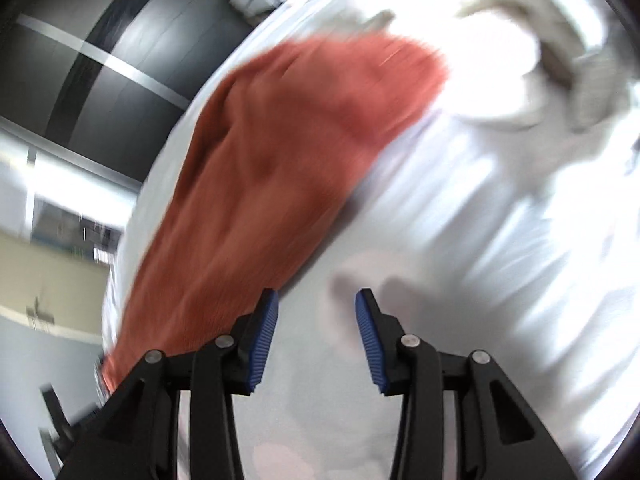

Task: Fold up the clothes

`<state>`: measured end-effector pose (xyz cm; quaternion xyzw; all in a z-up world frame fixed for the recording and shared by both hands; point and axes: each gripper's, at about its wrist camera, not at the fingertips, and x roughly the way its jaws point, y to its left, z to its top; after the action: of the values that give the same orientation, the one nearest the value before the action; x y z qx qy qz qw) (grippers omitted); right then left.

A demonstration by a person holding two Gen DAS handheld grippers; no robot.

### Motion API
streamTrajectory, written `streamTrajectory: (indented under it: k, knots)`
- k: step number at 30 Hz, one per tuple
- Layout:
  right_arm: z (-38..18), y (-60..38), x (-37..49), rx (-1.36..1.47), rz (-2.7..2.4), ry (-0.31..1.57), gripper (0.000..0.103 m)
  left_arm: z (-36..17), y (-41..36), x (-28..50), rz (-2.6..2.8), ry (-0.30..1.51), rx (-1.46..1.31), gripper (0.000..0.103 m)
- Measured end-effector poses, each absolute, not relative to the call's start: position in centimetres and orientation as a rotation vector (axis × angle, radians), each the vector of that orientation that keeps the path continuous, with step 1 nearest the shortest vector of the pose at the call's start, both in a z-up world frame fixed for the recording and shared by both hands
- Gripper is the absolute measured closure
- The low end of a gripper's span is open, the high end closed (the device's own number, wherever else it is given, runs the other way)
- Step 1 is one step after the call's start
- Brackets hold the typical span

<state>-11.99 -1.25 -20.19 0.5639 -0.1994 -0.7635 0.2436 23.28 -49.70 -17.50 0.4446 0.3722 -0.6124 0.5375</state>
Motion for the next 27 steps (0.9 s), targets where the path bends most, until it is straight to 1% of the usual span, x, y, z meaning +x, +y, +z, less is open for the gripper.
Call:
streamTrajectory:
  k: [2, 6, 7, 10, 14, 17, 20, 24, 27]
  knots:
    - [-19.8, 0.9, -13.0, 1.512, -2.152, -0.603, 0.063, -18.5, -51.5, 23.4, -1.433, 0.885, 1.046, 0.040]
    - [-19.8, 3.3, -14.7, 1.527, -2.208, -0.656, 0.062, -20.5, -53.2, 24.9, -1.381, 1.002, 0.970, 0.040]
    - [-20.2, 3.3, -14.8, 1.538, -2.196, -0.669, 0.062, -21.4, -54.4, 25.5, -1.373, 1.039, 0.949, 0.040]
    - [-21.5, 1.3, -14.8, 1.583, -2.100, -0.655, 0.062, -21.9, -54.6, 27.4, -1.354, 1.126, 0.884, 0.040]
    - [-22.2, -2.7, -14.0, 1.595, -2.023, -0.534, 0.062, -22.4, -55.5, 29.7, -1.332, 1.166, 0.803, 0.040]
    - [-21.8, -4.8, -13.5, 1.562, -2.027, -0.427, 0.062, -22.5, -56.8, 31.6, -1.311, 1.169, 0.740, 0.040]
    - [-21.4, -6.4, -12.8, 1.529, -2.049, -0.328, 0.062, -22.8, -57.6, 33.4, -1.284, 1.209, 0.671, 0.040]
    - [-21.6, -8.1, -12.6, 1.512, -2.048, -0.257, 0.062, -23.4, -58.6, 35.4, -1.258, 1.286, 0.590, 0.040]
    - [-22.2, -8.8, -12.9, 1.505, -2.059, -0.215, 0.062, -23.7, -59.3, 36.2, -1.270, 1.308, 0.568, 0.040]
